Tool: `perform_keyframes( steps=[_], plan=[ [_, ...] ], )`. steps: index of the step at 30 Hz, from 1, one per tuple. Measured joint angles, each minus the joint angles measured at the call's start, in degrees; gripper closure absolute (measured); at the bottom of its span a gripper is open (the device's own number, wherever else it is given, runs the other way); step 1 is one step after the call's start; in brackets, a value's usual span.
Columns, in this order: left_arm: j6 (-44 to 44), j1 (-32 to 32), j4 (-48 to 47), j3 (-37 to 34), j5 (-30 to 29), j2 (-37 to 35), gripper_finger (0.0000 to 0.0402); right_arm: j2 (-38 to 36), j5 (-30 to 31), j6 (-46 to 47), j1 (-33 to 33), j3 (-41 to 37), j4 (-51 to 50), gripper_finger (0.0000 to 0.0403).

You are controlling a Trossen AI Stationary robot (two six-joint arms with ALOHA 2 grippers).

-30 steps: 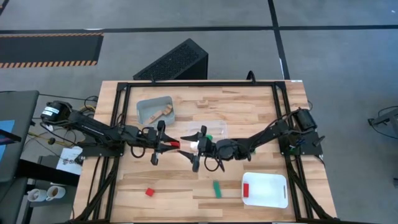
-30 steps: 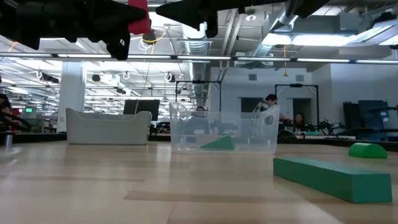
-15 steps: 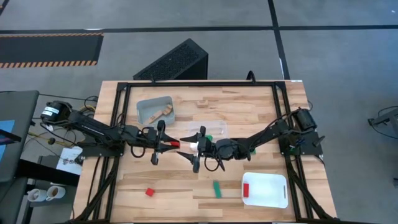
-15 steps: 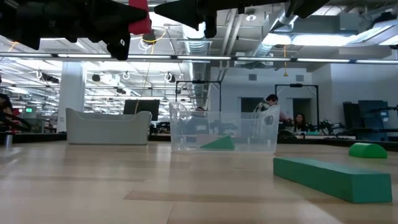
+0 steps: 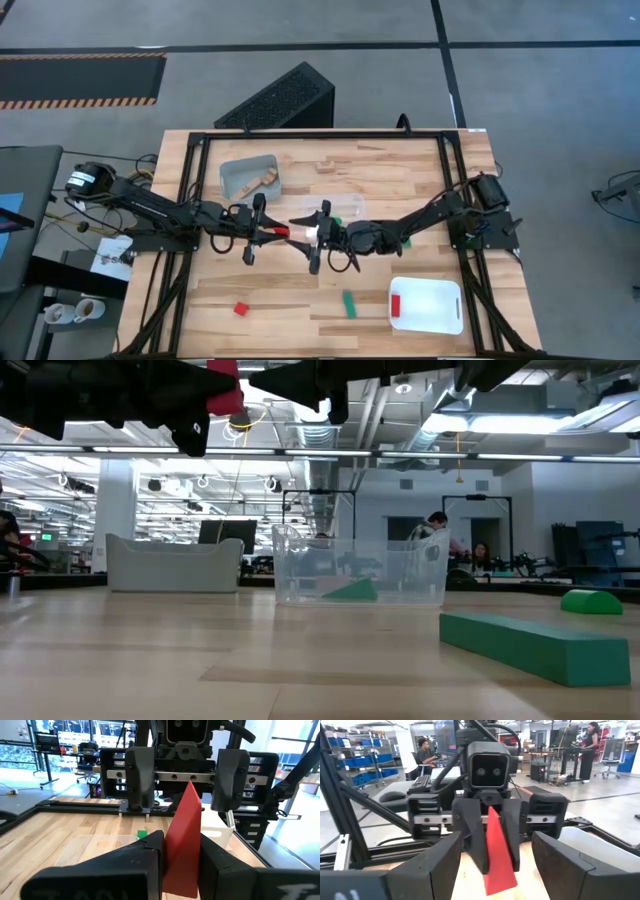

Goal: Sort & place blocks by color
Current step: Put the top red block into the white bin

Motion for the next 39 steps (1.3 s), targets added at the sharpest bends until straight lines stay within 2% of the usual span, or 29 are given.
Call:
perform_keyframes(
  steps=[10,19,29,33,39],
  plan=[
    [-0.1,0.0,0.0,0.0,-0.1,0.0,0.036,0.0,-0.2,0.1,-0.2,0.0,0.0,0.0171],
    [-1.2,0.0,0.9,0.1,1.1,0.0,0.036,0.0,-6.0,4.8,-3.2,0.0,-0.7,0.0194],
    [-1.6,-0.2,-7.5,4.2,0.9,0.0,0.036,0.0,-6.1,3.1,-3.3,0.0,-1.0,0.0201],
    [-2.5,-0.2,-7.9,4.2,0.4,0.0,0.036,0.0,-6.1,2.7,-3.2,0.0,-1.0,0.0233],
    [-3.7,-0.2,-8.1,4.2,0.0,0.0,0.036,0.0,-6.4,2.1,-3.2,0.0,-1.0,0.0329]
  ],
)
